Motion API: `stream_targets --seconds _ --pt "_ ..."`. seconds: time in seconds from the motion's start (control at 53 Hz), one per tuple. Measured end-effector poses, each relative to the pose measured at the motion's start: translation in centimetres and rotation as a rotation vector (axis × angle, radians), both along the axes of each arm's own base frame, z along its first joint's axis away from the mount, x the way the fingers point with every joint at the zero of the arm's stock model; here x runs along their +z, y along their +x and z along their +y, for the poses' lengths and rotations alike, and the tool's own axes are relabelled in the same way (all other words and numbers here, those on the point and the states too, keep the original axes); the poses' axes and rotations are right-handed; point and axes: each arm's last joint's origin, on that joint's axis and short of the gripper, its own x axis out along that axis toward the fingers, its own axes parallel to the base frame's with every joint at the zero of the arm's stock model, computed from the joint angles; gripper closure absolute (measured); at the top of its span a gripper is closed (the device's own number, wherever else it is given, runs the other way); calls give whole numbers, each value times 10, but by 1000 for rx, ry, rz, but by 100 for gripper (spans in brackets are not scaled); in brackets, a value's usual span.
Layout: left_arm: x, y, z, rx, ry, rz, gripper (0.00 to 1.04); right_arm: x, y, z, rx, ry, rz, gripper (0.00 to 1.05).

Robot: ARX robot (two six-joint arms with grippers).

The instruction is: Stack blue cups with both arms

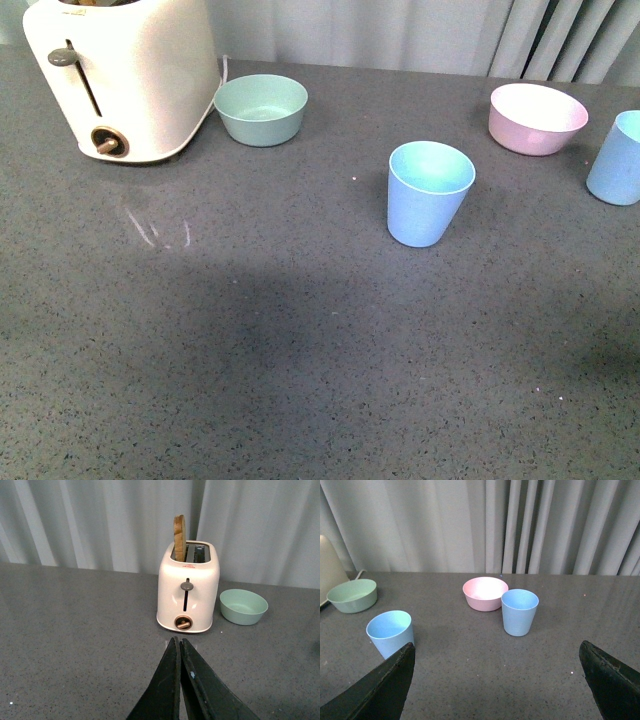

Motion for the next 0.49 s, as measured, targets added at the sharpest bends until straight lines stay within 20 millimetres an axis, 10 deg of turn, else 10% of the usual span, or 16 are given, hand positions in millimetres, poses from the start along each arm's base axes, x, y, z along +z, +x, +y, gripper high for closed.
stream_targets --seconds 0.491 --pt "0 -12 0 0 0 -2 103 0 0 0 0 0 0 9"
